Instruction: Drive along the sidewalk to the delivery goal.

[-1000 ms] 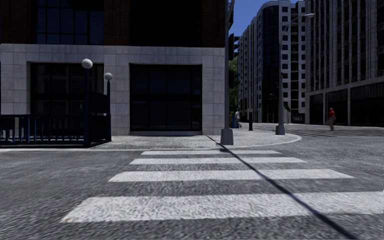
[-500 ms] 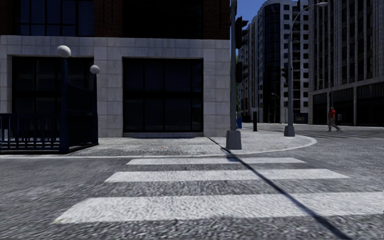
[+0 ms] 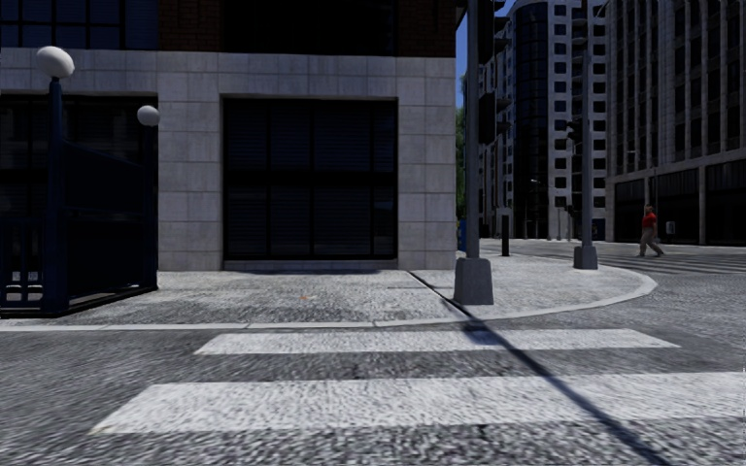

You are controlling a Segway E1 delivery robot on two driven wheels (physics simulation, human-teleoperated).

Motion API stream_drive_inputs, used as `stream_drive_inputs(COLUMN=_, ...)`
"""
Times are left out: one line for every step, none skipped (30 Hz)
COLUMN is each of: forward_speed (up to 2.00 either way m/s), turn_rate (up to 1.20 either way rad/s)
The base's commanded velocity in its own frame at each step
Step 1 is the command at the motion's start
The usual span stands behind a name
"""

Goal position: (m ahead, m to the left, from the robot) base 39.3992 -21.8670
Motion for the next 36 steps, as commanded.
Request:
stream_drive_inputs(forward_speed=2.0, turn_rate=0.0)
stream_drive_inputs(forward_speed=2.0, turn_rate=0.0)
stream_drive_inputs(forward_speed=2.0, turn_rate=0.0)
stream_drive_inputs(forward_speed=2.0, turn_rate=0.0)
stream_drive_inputs(forward_speed=2.0, turn_rate=0.0)
stream_drive_inputs(forward_speed=2.0, turn_rate=0.0)
stream_drive_inputs(forward_speed=2.0, turn_rate=0.0)
stream_drive_inputs(forward_speed=2.0, turn_rate=0.0)
stream_drive_inputs(forward_speed=2.0, turn_rate=0.0)
stream_drive_inputs(forward_speed=2.0, turn_rate=0.0)
stream_drive_inputs(forward_speed=2.0, turn_rate=0.0)
stream_drive_inputs(forward_speed=2.0, turn_rate=0.0)
stream_drive_inputs(forward_speed=2.0, turn_rate=0.0)
stream_drive_inputs(forward_speed=2.0, turn_rate=0.0)
stream_drive_inputs(forward_speed=2.0, turn_rate=0.0)
stream_drive_inputs(forward_speed=2.0, turn_rate=0.0)
stream_drive_inputs(forward_speed=2.0, turn_rate=0.0)
stream_drive_inputs(forward_speed=2.0, turn_rate=0.0)
stream_drive_inputs(forward_speed=2.0, turn_rate=0.0)
stream_drive_inputs(forward_speed=2.0, turn_rate=0.0)
stream_drive_inputs(forward_speed=2.0, turn_rate=0.0)
stream_drive_inputs(forward_speed=2.0, turn_rate=0.0)
stream_drive_inputs(forward_speed=2.0, turn_rate=0.0)
stream_drive_inputs(forward_speed=2.0, turn_rate=0.0)
stream_drive_inputs(forward_speed=2.0, turn_rate=0.0)
stream_drive_inputs(forward_speed=2.0, turn_rate=0.0)
stream_drive_inputs(forward_speed=2.0, turn_rate=0.0)
stream_drive_inputs(forward_speed=2.0, turn_rate=0.0)
stream_drive_inputs(forward_speed=2.0, turn_rate=0.0)
stream_drive_inputs(forward_speed=2.0, turn_rate=0.0)
stream_drive_inputs(forward_speed=2.0, turn_rate=0.0)
stream_drive_inputs(forward_speed=2.0, turn_rate=0.0)
stream_drive_inputs(forward_speed=2.0, turn_rate=-0.01)
stream_drive_inputs(forward_speed=1.93, turn_rate=-0.04)
stream_drive_inputs(forward_speed=1.93, turn_rate=-0.04)
stream_drive_inputs(forward_speed=1.82, turn_rate=-0.05)
